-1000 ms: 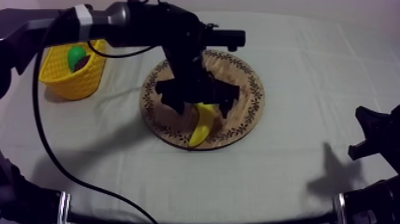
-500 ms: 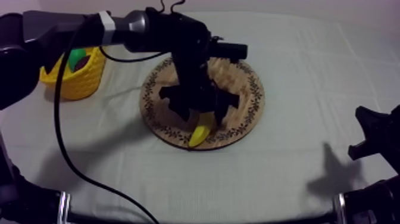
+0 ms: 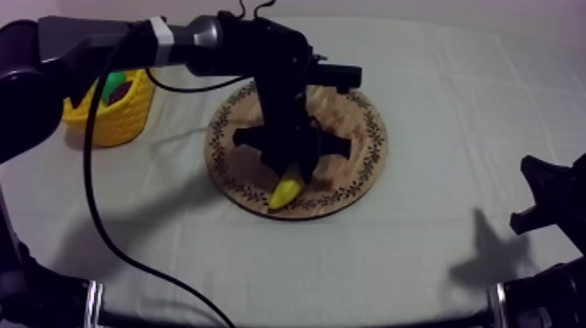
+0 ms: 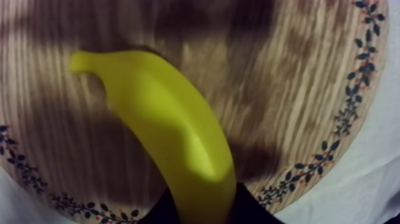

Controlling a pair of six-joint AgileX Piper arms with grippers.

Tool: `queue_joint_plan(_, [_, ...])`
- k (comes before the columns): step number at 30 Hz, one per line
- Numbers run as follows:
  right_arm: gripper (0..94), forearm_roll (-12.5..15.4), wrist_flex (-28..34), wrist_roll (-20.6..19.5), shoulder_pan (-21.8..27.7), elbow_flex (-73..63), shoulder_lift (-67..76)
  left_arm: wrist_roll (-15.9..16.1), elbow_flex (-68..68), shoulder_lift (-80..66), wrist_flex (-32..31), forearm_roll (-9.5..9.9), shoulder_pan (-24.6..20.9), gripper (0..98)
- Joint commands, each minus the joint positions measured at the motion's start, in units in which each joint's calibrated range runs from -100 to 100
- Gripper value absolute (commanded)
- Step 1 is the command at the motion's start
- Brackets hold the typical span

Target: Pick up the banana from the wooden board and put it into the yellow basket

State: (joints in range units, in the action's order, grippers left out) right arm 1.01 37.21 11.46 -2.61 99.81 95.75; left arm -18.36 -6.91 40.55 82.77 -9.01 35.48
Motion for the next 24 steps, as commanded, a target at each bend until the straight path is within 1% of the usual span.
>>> queue_joint_plan(1, [0.3, 0.0, 0.0, 0.0, 0.0, 0.0, 0.0, -0.6, 0.4, -2.4, 0.3, 1.01, -0.4, 19.3])
queue_joint_plan(5, [0.3, 0.0, 0.0, 0.0, 0.0, 0.0, 0.0, -1.8, 2.9, -9.0, 0.8, 3.40, -2.1, 17.5])
queue_joint_plan(9, [0.3, 0.0, 0.0, 0.0, 0.0, 0.0, 0.0, -2.7, 5.1, -16.6, 2.8, 6.34, -4.3, 17.0])
queue_joint_plan(15, [0.3, 0.0, 0.0, 0.0, 0.0, 0.0, 0.0, -1.6, 3.7, -25.4, 9.5, 10.85, -8.2, 16.9])
queue_joint_plan(18, [0.3, 0.0, 0.0, 0.0, 0.0, 0.0, 0.0, -0.4, 3.2, -29.2, 11.6, 11.98, -10.6, 17.5])
queue_joint_plan(24, [0.3, 0.0, 0.0, 0.0, 0.0, 0.0, 0.0, 2.3, 5.4, -34.7, 12.8, 13.15, -16.3, 18.1])
